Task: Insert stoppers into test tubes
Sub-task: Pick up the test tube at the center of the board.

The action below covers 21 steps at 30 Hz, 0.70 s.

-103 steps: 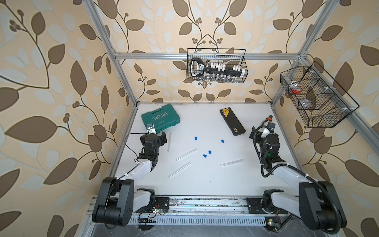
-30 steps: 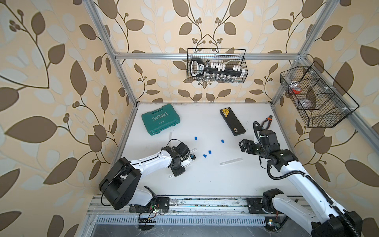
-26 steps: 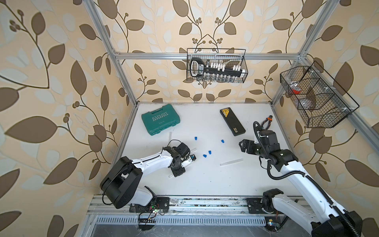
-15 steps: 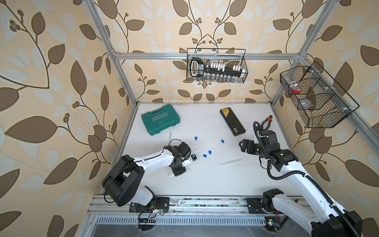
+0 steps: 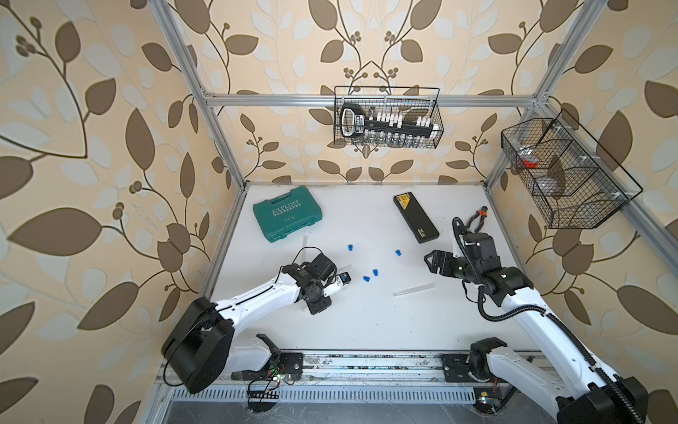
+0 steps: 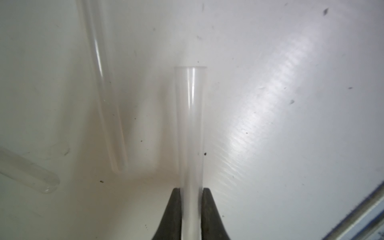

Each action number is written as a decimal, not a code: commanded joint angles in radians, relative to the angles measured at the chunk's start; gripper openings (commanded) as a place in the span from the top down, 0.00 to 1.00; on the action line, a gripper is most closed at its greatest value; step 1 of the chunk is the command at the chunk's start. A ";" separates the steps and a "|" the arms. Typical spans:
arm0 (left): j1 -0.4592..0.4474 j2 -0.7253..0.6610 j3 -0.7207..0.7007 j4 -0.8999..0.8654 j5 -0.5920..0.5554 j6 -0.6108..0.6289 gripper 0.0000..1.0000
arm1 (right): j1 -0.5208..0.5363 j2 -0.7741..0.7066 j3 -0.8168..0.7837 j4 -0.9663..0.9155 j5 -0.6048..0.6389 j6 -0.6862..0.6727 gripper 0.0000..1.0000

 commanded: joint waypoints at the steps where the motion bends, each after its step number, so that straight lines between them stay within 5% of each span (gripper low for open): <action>1: -0.006 -0.135 -0.027 0.052 0.119 0.042 0.95 | 0.009 0.015 0.018 0.010 -0.238 0.044 0.17; 6: -0.007 -0.237 -0.040 0.126 0.201 0.071 0.95 | 0.091 0.032 0.010 0.109 -0.471 0.180 0.23; 14: -0.015 -0.177 0.013 0.156 0.266 0.113 0.96 | 0.369 0.156 0.131 0.107 -0.381 0.219 0.22; 21: -0.023 -0.177 0.009 0.173 0.288 0.141 0.96 | 0.477 0.301 0.196 0.167 -0.368 0.270 0.32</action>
